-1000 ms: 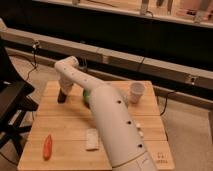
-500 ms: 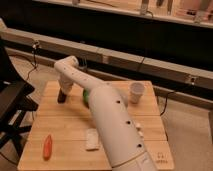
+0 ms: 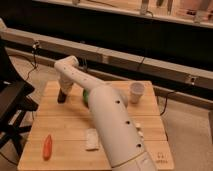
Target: Push the eraser across the table
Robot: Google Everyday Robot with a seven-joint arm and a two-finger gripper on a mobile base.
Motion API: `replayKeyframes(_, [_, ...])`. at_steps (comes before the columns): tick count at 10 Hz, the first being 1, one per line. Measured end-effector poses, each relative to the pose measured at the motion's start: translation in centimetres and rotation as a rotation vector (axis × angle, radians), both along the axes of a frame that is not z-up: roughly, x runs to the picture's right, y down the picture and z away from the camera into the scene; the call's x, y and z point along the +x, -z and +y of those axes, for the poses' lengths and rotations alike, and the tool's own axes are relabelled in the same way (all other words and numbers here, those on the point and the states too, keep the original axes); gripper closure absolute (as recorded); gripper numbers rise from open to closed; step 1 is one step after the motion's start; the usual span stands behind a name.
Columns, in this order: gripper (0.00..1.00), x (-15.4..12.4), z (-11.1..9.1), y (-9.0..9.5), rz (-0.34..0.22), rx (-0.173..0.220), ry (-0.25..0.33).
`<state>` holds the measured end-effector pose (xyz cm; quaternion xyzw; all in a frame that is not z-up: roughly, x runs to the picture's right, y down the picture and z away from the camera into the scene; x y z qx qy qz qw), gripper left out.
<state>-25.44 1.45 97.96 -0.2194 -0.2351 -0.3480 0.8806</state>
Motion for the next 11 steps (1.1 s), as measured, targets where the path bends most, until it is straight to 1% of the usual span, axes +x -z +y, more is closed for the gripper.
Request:
replayKeyframes(3, [0.85, 0.1, 0.1, -0.1, 0.007, -0.001, 0.000])
replayKeyframes(6, [0.85, 1.2, 0.4, -0.2, 0.042, -0.008, -0.036])
replayKeyframes(7, [0.85, 1.7, 0.3, -0.2, 0.048, -0.004, -0.045])
replayKeyframes(11, [0.85, 1.6, 0.0, 0.6, 0.050, 0.019, -0.063])
